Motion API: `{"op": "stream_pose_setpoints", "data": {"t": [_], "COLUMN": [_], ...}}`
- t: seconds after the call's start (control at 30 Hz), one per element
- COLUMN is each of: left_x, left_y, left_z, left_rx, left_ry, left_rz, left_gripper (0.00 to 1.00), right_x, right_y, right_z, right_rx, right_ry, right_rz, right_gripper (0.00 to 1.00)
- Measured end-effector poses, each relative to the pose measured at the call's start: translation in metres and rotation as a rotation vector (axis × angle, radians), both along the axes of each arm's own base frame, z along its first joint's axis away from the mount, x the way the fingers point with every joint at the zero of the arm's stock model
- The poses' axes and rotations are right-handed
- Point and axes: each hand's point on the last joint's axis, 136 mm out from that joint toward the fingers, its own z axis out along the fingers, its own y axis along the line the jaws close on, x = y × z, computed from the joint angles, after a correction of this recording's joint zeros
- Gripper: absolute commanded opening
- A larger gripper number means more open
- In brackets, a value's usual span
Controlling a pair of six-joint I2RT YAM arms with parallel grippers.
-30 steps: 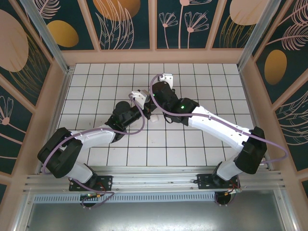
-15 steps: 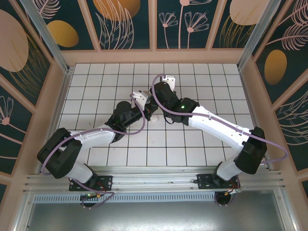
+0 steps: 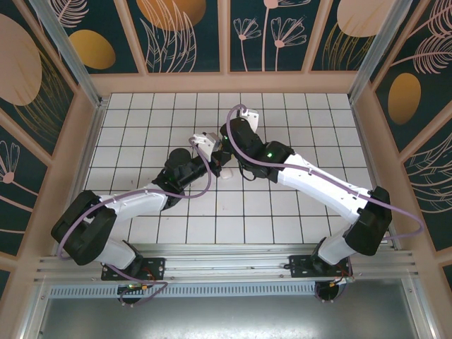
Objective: Insert wireless bluetooth earbuds into charging case
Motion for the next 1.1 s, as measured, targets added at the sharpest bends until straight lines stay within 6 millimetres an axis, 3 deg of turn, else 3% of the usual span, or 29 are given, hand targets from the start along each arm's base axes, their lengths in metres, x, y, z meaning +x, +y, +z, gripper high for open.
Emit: {"op": "stream_pose_setpoints", "data": {"t": [0.57,1.1], "left_x": [-0.001,-0.006], "left_y": [0.001,0.003], "left_z": [0.008,0.022], "left_rx": [-0.014,-0.037], "left_ry": [-0.017,-0.044], "left_rz": [0.002,-0.011], "left_gripper": [0.0,0.0], "right_x": [-0.007,-0.015], "right_y": [0.005,-0.002], "right_z": [0.003,0.02], "right_rx": [0.032,0.085], "right_ry": [0.035,0.048], "right_rz": [0.03,0.067], "right_gripper": [0.26,0.31]}}
